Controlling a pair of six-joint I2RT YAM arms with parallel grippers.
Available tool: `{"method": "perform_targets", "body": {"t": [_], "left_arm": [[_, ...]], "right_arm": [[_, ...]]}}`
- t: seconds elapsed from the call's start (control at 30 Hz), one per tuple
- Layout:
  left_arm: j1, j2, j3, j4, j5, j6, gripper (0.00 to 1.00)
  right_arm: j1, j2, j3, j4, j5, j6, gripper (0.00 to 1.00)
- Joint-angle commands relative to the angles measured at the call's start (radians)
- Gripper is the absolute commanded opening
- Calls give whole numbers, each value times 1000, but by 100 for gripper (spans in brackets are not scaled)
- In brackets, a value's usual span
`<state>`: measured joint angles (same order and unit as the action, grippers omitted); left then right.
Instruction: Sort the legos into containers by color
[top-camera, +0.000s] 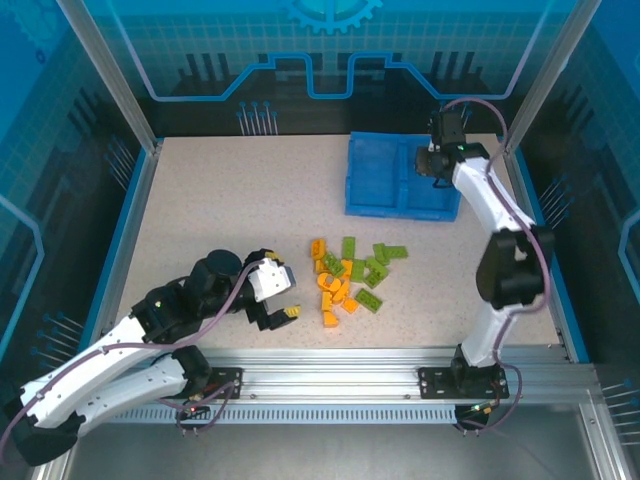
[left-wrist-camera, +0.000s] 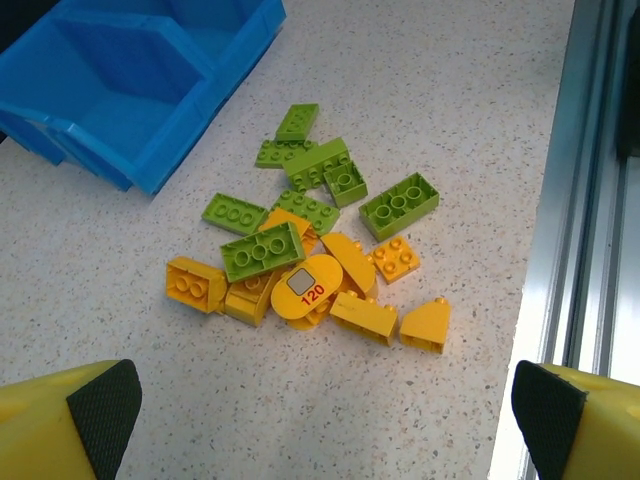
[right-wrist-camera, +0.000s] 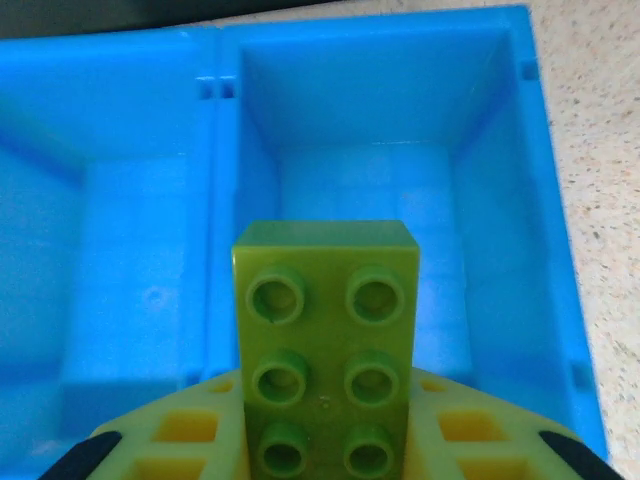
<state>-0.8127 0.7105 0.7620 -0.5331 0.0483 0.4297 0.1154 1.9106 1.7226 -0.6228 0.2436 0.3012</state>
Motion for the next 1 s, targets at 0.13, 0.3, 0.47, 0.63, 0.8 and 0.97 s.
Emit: {"method": "perform_targets", "body": {"t": [0.13,0.3,0.47,0.63,0.8,0.97], "left_arm": [[1,0,-7,31,-23,19,99],[0,5,-13,51,-19,9,99],[1,16,-16,48,-27,9,99],[0,30,-16,47,-31,7,99],[1,38,-14,44,-32,7,99],[1,38,-19,52,-37,7,99]], "right_arm": [[-58,269,236,-153,-19,-2,26],[-78,375,304,-208,-78,-3,30],[-80,403,327,-231,-75,13,36],[-80,355,348,-263,-72,26,43],[-80,220,266,-242,-64,38,52],[-70,-7,44,-156,-106,72,53]]}}
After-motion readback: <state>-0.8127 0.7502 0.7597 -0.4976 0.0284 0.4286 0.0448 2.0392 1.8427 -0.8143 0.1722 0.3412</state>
